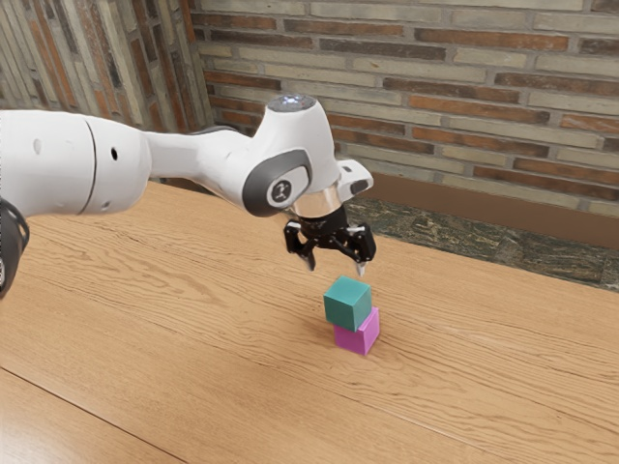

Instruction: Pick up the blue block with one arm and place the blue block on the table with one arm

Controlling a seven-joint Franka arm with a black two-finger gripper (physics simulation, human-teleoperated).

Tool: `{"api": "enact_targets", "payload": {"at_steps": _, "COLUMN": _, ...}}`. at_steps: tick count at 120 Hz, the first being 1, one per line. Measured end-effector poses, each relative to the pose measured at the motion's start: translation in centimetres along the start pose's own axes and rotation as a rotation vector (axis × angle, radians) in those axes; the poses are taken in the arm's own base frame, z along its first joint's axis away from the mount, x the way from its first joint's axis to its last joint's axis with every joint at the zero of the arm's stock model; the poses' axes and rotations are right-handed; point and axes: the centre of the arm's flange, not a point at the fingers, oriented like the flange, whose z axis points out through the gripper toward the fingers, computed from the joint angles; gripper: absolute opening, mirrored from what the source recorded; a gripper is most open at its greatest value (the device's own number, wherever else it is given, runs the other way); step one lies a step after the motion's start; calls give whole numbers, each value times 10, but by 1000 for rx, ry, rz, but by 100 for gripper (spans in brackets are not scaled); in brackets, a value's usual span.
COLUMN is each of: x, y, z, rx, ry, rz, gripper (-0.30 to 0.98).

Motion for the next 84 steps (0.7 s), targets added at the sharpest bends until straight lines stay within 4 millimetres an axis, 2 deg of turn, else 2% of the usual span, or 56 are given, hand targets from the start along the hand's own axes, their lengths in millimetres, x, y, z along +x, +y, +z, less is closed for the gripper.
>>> {"api": "enact_targets", "payload": {"at_steps": 48, "x": -9, "y": 17, "z": 30, "rx": 0, "ry": -41, "rz": 106, "gripper": 69}}
{"api": "enact_targets", "payload": {"at_steps": 84, "x": -11, "y": 12, "z": 64, "rx": 9, "ry": -89, "rz": 156, "gripper": 69}}
